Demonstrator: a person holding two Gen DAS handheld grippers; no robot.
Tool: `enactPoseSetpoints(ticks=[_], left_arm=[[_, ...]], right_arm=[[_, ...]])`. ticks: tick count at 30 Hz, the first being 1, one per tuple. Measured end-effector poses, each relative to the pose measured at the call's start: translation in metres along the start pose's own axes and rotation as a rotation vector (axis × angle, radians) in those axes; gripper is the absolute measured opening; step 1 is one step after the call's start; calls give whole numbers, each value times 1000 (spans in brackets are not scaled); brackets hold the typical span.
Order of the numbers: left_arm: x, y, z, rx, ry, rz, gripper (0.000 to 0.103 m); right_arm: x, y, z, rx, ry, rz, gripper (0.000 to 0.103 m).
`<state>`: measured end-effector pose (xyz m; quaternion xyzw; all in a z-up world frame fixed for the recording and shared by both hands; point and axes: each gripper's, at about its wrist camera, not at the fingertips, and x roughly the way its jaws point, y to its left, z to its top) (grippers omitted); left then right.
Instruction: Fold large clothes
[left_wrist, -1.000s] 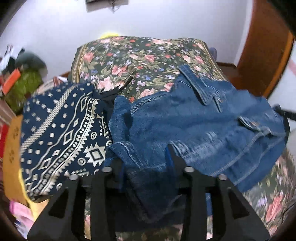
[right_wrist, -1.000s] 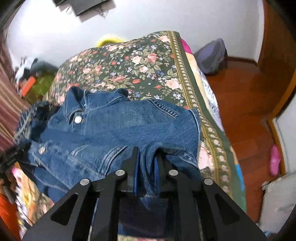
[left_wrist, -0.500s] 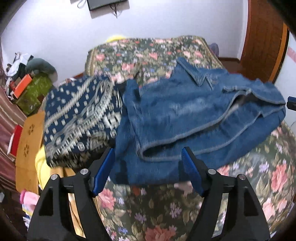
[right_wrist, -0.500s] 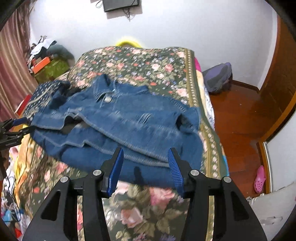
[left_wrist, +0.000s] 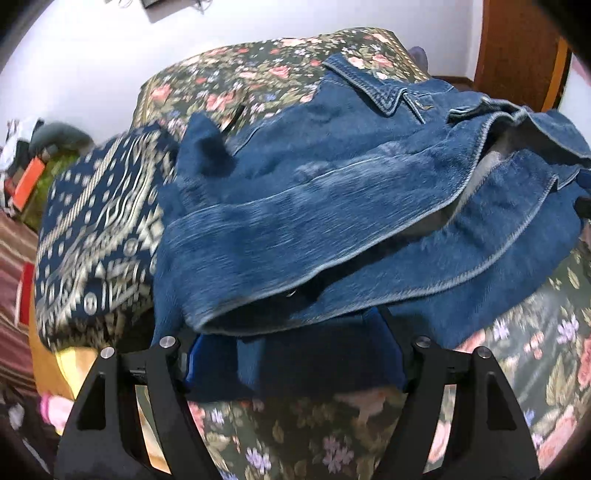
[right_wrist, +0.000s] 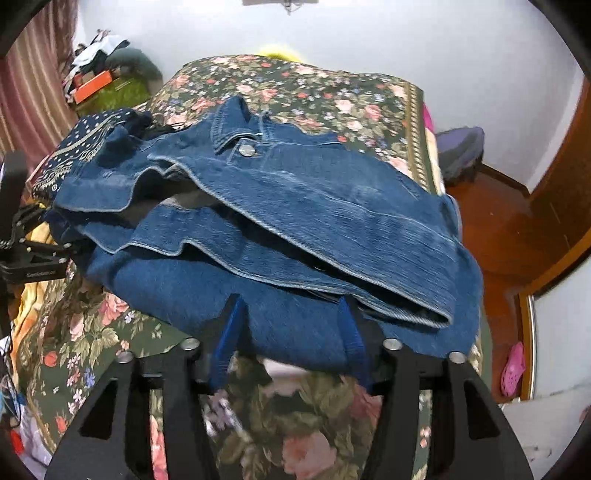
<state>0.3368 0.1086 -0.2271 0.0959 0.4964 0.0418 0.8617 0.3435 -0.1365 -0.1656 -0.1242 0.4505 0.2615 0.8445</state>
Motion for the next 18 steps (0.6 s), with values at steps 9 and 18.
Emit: enactPoseSetpoints(ticks=[9,18], left_arm=[[7,24,79,-69,-70,13,74],[-20,81,113,-336,-194,-27,74]], right_arm=[[33,-9,63,-58,10,-101,71],[-17,-51,101,157,-212,-205,73]])
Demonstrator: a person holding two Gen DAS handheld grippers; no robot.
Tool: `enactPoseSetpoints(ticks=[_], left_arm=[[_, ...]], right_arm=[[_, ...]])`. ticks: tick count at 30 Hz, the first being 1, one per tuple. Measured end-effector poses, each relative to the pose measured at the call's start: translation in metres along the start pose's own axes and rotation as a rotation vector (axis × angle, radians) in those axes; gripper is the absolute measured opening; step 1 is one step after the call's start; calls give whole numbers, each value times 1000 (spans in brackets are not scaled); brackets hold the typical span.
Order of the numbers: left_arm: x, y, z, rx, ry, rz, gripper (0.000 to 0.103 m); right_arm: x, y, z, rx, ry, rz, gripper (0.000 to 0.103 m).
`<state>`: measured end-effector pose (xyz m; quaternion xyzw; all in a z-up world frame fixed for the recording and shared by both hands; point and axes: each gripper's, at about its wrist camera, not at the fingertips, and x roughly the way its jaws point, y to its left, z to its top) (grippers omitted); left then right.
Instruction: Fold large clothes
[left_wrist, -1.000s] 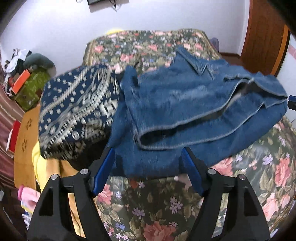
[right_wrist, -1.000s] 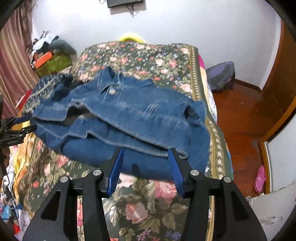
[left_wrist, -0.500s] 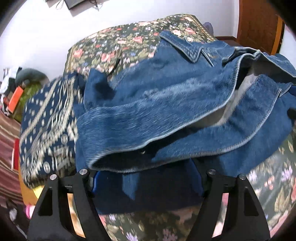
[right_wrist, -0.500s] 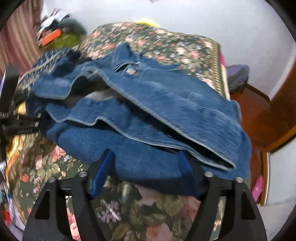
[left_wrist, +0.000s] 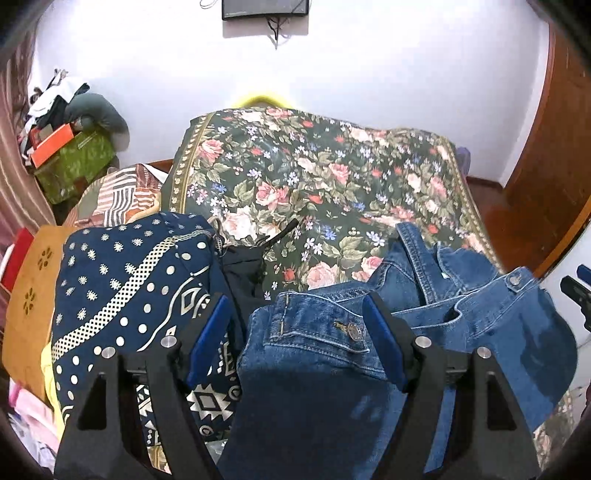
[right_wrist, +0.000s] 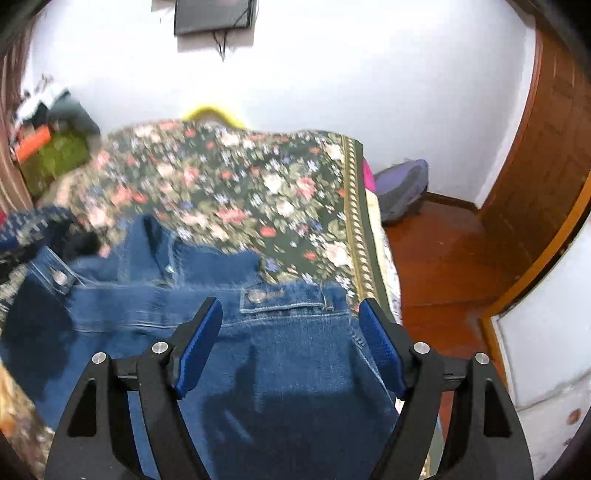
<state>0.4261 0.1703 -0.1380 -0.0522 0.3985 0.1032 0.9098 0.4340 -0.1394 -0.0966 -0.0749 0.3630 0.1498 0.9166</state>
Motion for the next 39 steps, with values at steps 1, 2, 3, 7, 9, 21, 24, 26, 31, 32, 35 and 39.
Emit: enactPoseSetpoints(ticks=[1,2,3,7,9,21,24,26,31,32,35,39], left_arm=[[-3,1,-2,1,-1,3,74],[-7,2,-6,2,-2,9,73],[-10,3,-10,2,-3,8,73],[-28,8,-33,-17,5,-22,74],[-36,14,-47,-39,11,-39,74],[-52,70,-138,-308,74,-19,74],[-41,78,-157,-378,131,-58,74],[-30,81,-169,-439,180,-116,74],[-7,85,-187,-584,222,-257,74],[-2,85,-187,-604,223,-283,74],[14,81,-182,-630,233,-339,74],[39,70,-172,-676,239,-405,74]], right_arm=[[-5,1,-4,-3,-3,8,73],[-10,1,-7,-10,-3,17,73],[-14,2,-11,-19,2,26,73],[-23,10,-29,-58,24,66,73],[-25,14,-37,-72,38,95,73],[-15,39,-89,-96,158,151,73],[-6,39,-100,-85,200,141,73],[-1,40,-106,-93,211,129,73],[-5,39,-109,-97,178,127,74],[-4,38,-109,-92,180,129,74],[-3,38,-109,-83,178,134,76],[-2,40,-113,-86,163,130,78]])
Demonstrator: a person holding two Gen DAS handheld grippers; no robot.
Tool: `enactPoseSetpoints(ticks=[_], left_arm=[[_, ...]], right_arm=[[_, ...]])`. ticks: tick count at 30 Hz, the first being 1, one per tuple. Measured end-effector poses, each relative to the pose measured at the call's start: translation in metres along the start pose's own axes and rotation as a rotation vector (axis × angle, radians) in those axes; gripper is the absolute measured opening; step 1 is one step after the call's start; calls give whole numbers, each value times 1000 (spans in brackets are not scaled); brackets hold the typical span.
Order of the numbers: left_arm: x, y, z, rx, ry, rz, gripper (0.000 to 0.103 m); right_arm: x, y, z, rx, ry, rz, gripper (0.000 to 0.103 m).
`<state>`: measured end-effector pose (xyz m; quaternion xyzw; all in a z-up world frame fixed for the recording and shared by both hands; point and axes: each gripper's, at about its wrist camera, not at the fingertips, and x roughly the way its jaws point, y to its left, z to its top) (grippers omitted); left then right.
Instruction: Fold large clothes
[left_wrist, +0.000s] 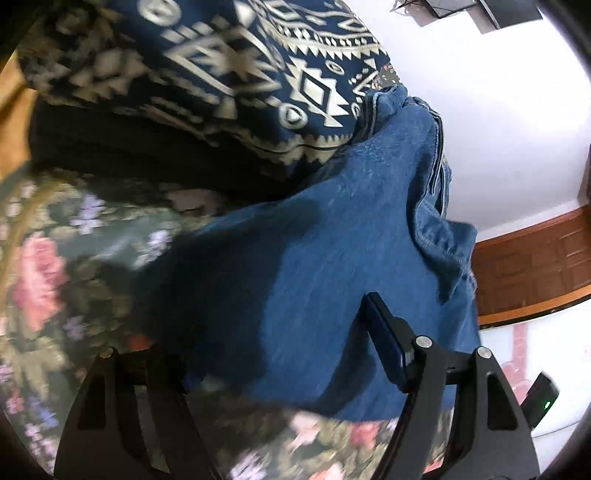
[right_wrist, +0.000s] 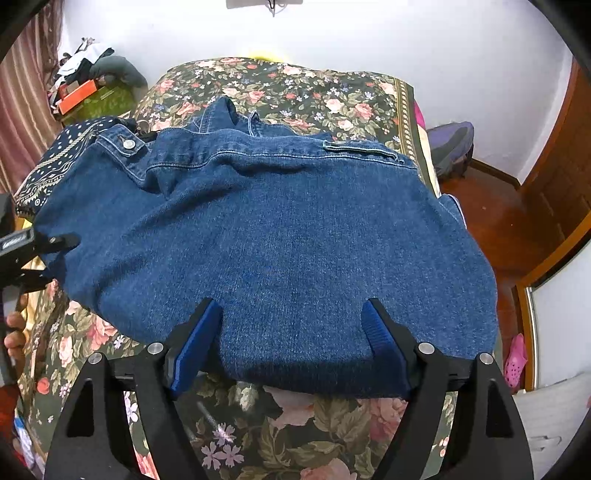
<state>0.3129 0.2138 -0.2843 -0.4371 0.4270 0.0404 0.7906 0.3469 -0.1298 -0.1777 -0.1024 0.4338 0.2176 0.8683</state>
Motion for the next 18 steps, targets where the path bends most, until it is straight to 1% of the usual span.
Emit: enactPoseSetpoints(ticks=[1,3,5,7,8,9,10,13,16,18], left_arm=[[2,-3,1,-5,-10,1,74],[2,-9,1,-16,-60,22,72],[-2,-14,-4,-37,-117,42,64],[-11,-24,-9,-44,-173,58,47],[-17,-29,-11,-35,-196,60,41],[-27,-40,-15,-11,-230,57,31],[-35,-48,-17,13,-252,50,25],[-61,-86,-21,115,-314,14,18],[-92,-119,-17,167,-351,-81,16],[-119,-145,-13,214,-394,-143,16]], right_arm=[[0,0,0,-1,-1,-1,79],[1,1,0,-2,3,-3,79],[1,1,2,-1,14,-2,79],[1,0,5,3,30,2,79],[1,0,7,5,37,4,79],[0,0,9,7,44,6,79],[-1,0,11,9,47,8,79],[-10,3,18,9,35,13,79],[-27,12,31,-9,-7,18,79],[-42,21,42,-29,-49,29,79]])
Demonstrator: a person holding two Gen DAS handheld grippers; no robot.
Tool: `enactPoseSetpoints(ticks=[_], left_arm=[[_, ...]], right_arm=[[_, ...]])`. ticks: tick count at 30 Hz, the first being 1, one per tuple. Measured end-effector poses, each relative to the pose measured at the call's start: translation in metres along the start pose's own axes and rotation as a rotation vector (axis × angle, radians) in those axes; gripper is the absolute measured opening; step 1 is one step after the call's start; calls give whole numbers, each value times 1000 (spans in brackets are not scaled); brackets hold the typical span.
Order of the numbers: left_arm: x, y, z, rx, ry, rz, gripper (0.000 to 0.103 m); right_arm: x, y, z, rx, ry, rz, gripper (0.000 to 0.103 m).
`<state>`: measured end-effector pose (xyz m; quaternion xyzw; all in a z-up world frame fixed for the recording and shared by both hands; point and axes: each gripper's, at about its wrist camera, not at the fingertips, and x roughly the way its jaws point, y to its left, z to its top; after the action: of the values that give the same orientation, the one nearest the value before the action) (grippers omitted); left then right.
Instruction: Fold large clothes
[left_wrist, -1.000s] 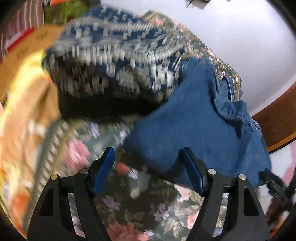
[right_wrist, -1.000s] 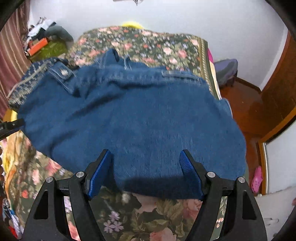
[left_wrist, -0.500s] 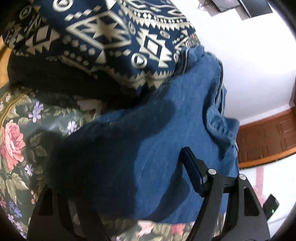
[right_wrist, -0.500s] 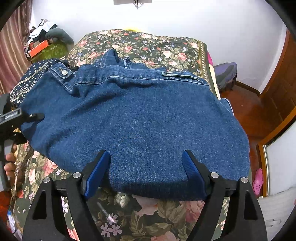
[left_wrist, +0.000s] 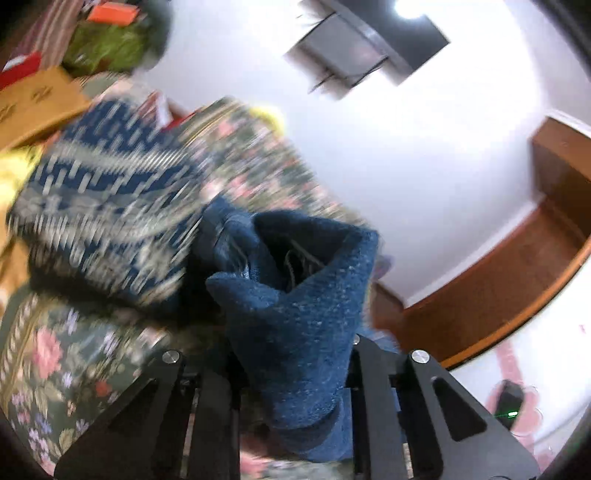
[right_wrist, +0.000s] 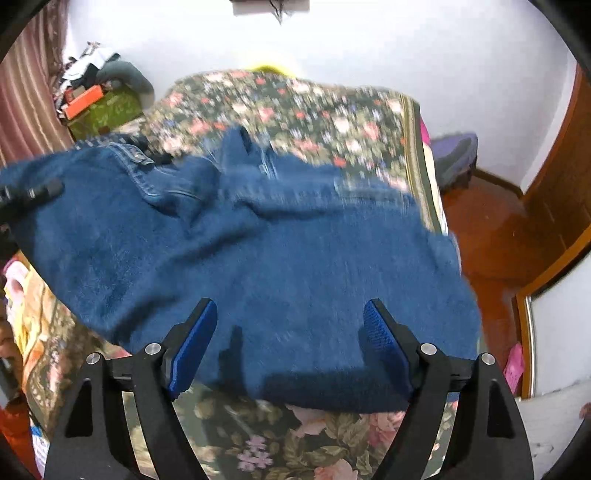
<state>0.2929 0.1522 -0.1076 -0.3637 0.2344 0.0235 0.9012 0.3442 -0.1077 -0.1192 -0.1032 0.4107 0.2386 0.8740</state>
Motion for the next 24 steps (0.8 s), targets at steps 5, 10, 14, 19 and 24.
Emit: enactPoseSetpoints(ticks=[5,10,14,19,24], left_arm=[[-49,-40,27,119,-118,-59,15],[-55,-48,32,233,-145,27,15],[-39,-31,21,265,-98,118,15],[-10,-10,9,267,-42,156,15],[0,-33,6,311,-34,134,15]], right_arm=[[-20,27,21,-34,-70,81,79],[9,64,24,-46,-6,189,79],[66,104,6,-64,149,272,79],[105,111,-9,-34,262,306,79],[80,76,-7,9,205,317,79]])
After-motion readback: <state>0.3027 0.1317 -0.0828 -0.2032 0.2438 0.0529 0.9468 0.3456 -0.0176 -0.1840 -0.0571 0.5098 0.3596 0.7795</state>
